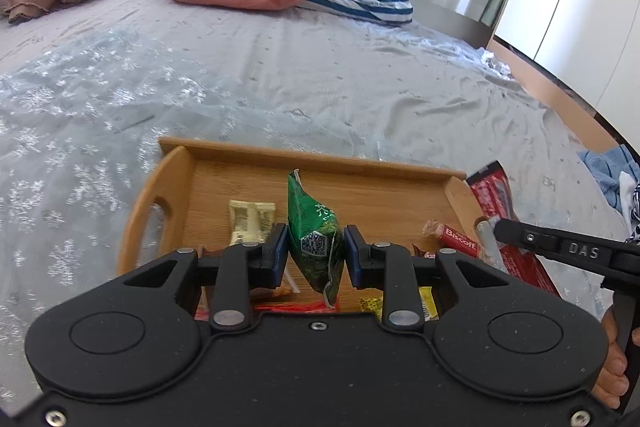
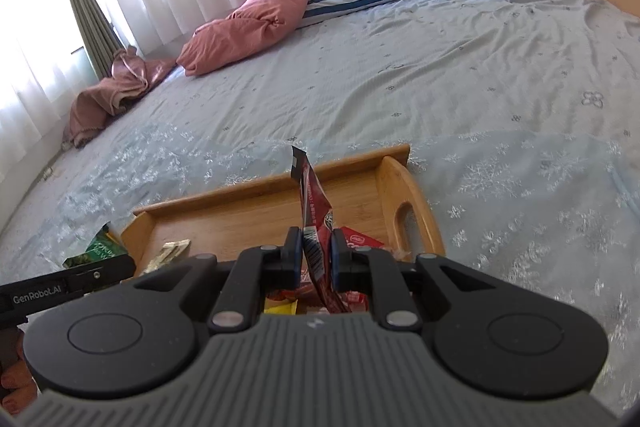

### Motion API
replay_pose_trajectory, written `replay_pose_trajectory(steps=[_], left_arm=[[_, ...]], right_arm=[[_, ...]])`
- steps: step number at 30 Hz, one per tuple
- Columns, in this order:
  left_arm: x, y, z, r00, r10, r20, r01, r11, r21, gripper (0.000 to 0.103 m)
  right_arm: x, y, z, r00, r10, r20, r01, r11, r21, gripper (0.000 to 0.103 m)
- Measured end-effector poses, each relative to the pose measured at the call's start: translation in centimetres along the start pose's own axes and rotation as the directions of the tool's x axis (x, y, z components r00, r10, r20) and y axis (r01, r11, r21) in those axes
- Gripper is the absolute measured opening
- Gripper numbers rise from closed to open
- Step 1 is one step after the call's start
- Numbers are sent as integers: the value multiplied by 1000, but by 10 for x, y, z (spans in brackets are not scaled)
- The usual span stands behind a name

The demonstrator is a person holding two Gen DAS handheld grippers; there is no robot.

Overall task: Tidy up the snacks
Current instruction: 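Carry the green packet over the tray with the left tool while the right tool carries the red bar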

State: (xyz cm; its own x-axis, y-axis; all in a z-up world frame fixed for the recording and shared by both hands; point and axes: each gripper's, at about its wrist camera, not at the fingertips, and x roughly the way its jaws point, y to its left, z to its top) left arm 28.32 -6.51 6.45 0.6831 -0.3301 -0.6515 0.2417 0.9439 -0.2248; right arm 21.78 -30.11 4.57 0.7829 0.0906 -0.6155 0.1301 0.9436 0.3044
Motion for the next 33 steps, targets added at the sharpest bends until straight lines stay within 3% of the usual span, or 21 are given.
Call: replay_pose_trajectory(steps=[9, 25, 33], left_arm=[[30, -15, -2, 999, 9, -39, -8, 1000, 24, 28], [60, -15, -6, 996, 33, -81, -31, 999, 21, 28], [65, -17, -9, 995, 41, -93, -38, 999, 36, 28]], right_arm=[[34, 16, 11, 998, -50, -42, 46, 995, -87, 18], [77, 27, 16, 990, 43, -131, -49, 998, -41, 18], [84, 36, 13, 988, 50, -145, -58, 997, -54, 18]])
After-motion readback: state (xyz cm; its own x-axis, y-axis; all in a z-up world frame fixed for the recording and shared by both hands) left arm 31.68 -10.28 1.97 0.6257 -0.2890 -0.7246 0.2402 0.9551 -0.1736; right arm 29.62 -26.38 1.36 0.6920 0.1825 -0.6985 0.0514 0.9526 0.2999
